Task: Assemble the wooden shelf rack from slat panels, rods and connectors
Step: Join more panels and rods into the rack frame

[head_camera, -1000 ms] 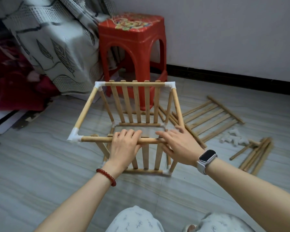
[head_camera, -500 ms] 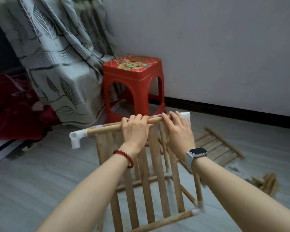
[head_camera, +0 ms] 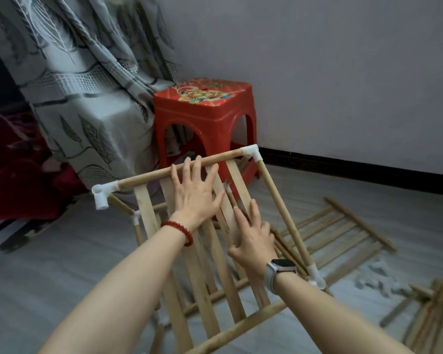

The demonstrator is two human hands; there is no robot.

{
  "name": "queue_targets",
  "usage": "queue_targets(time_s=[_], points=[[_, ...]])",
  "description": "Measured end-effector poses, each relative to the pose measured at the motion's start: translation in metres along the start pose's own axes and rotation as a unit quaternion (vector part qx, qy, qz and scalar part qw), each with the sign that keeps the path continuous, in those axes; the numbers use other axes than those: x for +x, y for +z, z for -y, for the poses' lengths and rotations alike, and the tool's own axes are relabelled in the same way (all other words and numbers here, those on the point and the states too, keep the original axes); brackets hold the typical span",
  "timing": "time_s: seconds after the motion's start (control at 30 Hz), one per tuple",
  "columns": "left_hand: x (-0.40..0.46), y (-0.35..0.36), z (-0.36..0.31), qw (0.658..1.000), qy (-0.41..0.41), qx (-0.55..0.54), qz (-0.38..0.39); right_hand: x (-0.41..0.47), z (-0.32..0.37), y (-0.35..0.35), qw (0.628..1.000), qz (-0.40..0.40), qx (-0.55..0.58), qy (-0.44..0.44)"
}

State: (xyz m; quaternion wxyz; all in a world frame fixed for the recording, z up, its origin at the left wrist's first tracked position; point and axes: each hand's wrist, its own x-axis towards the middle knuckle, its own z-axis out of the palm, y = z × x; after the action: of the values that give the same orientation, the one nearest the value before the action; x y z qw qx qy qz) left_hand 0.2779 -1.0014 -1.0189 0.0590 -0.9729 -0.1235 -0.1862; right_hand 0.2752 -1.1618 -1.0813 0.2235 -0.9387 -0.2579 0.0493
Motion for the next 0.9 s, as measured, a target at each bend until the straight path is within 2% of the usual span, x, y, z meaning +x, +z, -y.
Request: queue_targets(time_s=[0.1, 0.2, 0.5, 0.63, 0.7, 0.77, 0.9], points=[[-0.023, 0.008, 0.002, 0.998, 0.048, -0.021, 0.036, 0.006, -0.007, -0.004, 1.0, -0.011, -0.003, -0.018], [-0.051, 0.021, 0.006, 0.992, 0.067, -0.032, 0.106, 0.009, -0.015, -0.008, 0.999, -0.003, -0.013, -0.03], [-0.1, 0.052, 0.006, 0.959, -0.002, -0.1, 0.264, 0.002, -0.018, 0.01, 0.99, 0.088, -0.066, -0.086], [-0.102, 0.044, 0.002, 0.964, -0.007, -0.1, 0.247, -0.007, -0.023, 0.002, 0.989, 0.101, -0.044, -0.096], [-0.098, 0.032, -0.01, 0.973, -0.006, -0.102, 0.207, -0.01, -0.026, -0.016, 0.992, 0.055, -0.014, -0.115], [-0.093, 0.017, -0.036, 0.978, 0.01, -0.129, 0.165, -0.018, -0.038, -0.039, 0.991, -0.028, 0.037, -0.128], [-0.087, -0.01, -0.124, 0.971, 0.102, -0.204, 0.078, -0.06, -0.096, -0.075, 0.975, -0.19, 0.117, -0.005]])
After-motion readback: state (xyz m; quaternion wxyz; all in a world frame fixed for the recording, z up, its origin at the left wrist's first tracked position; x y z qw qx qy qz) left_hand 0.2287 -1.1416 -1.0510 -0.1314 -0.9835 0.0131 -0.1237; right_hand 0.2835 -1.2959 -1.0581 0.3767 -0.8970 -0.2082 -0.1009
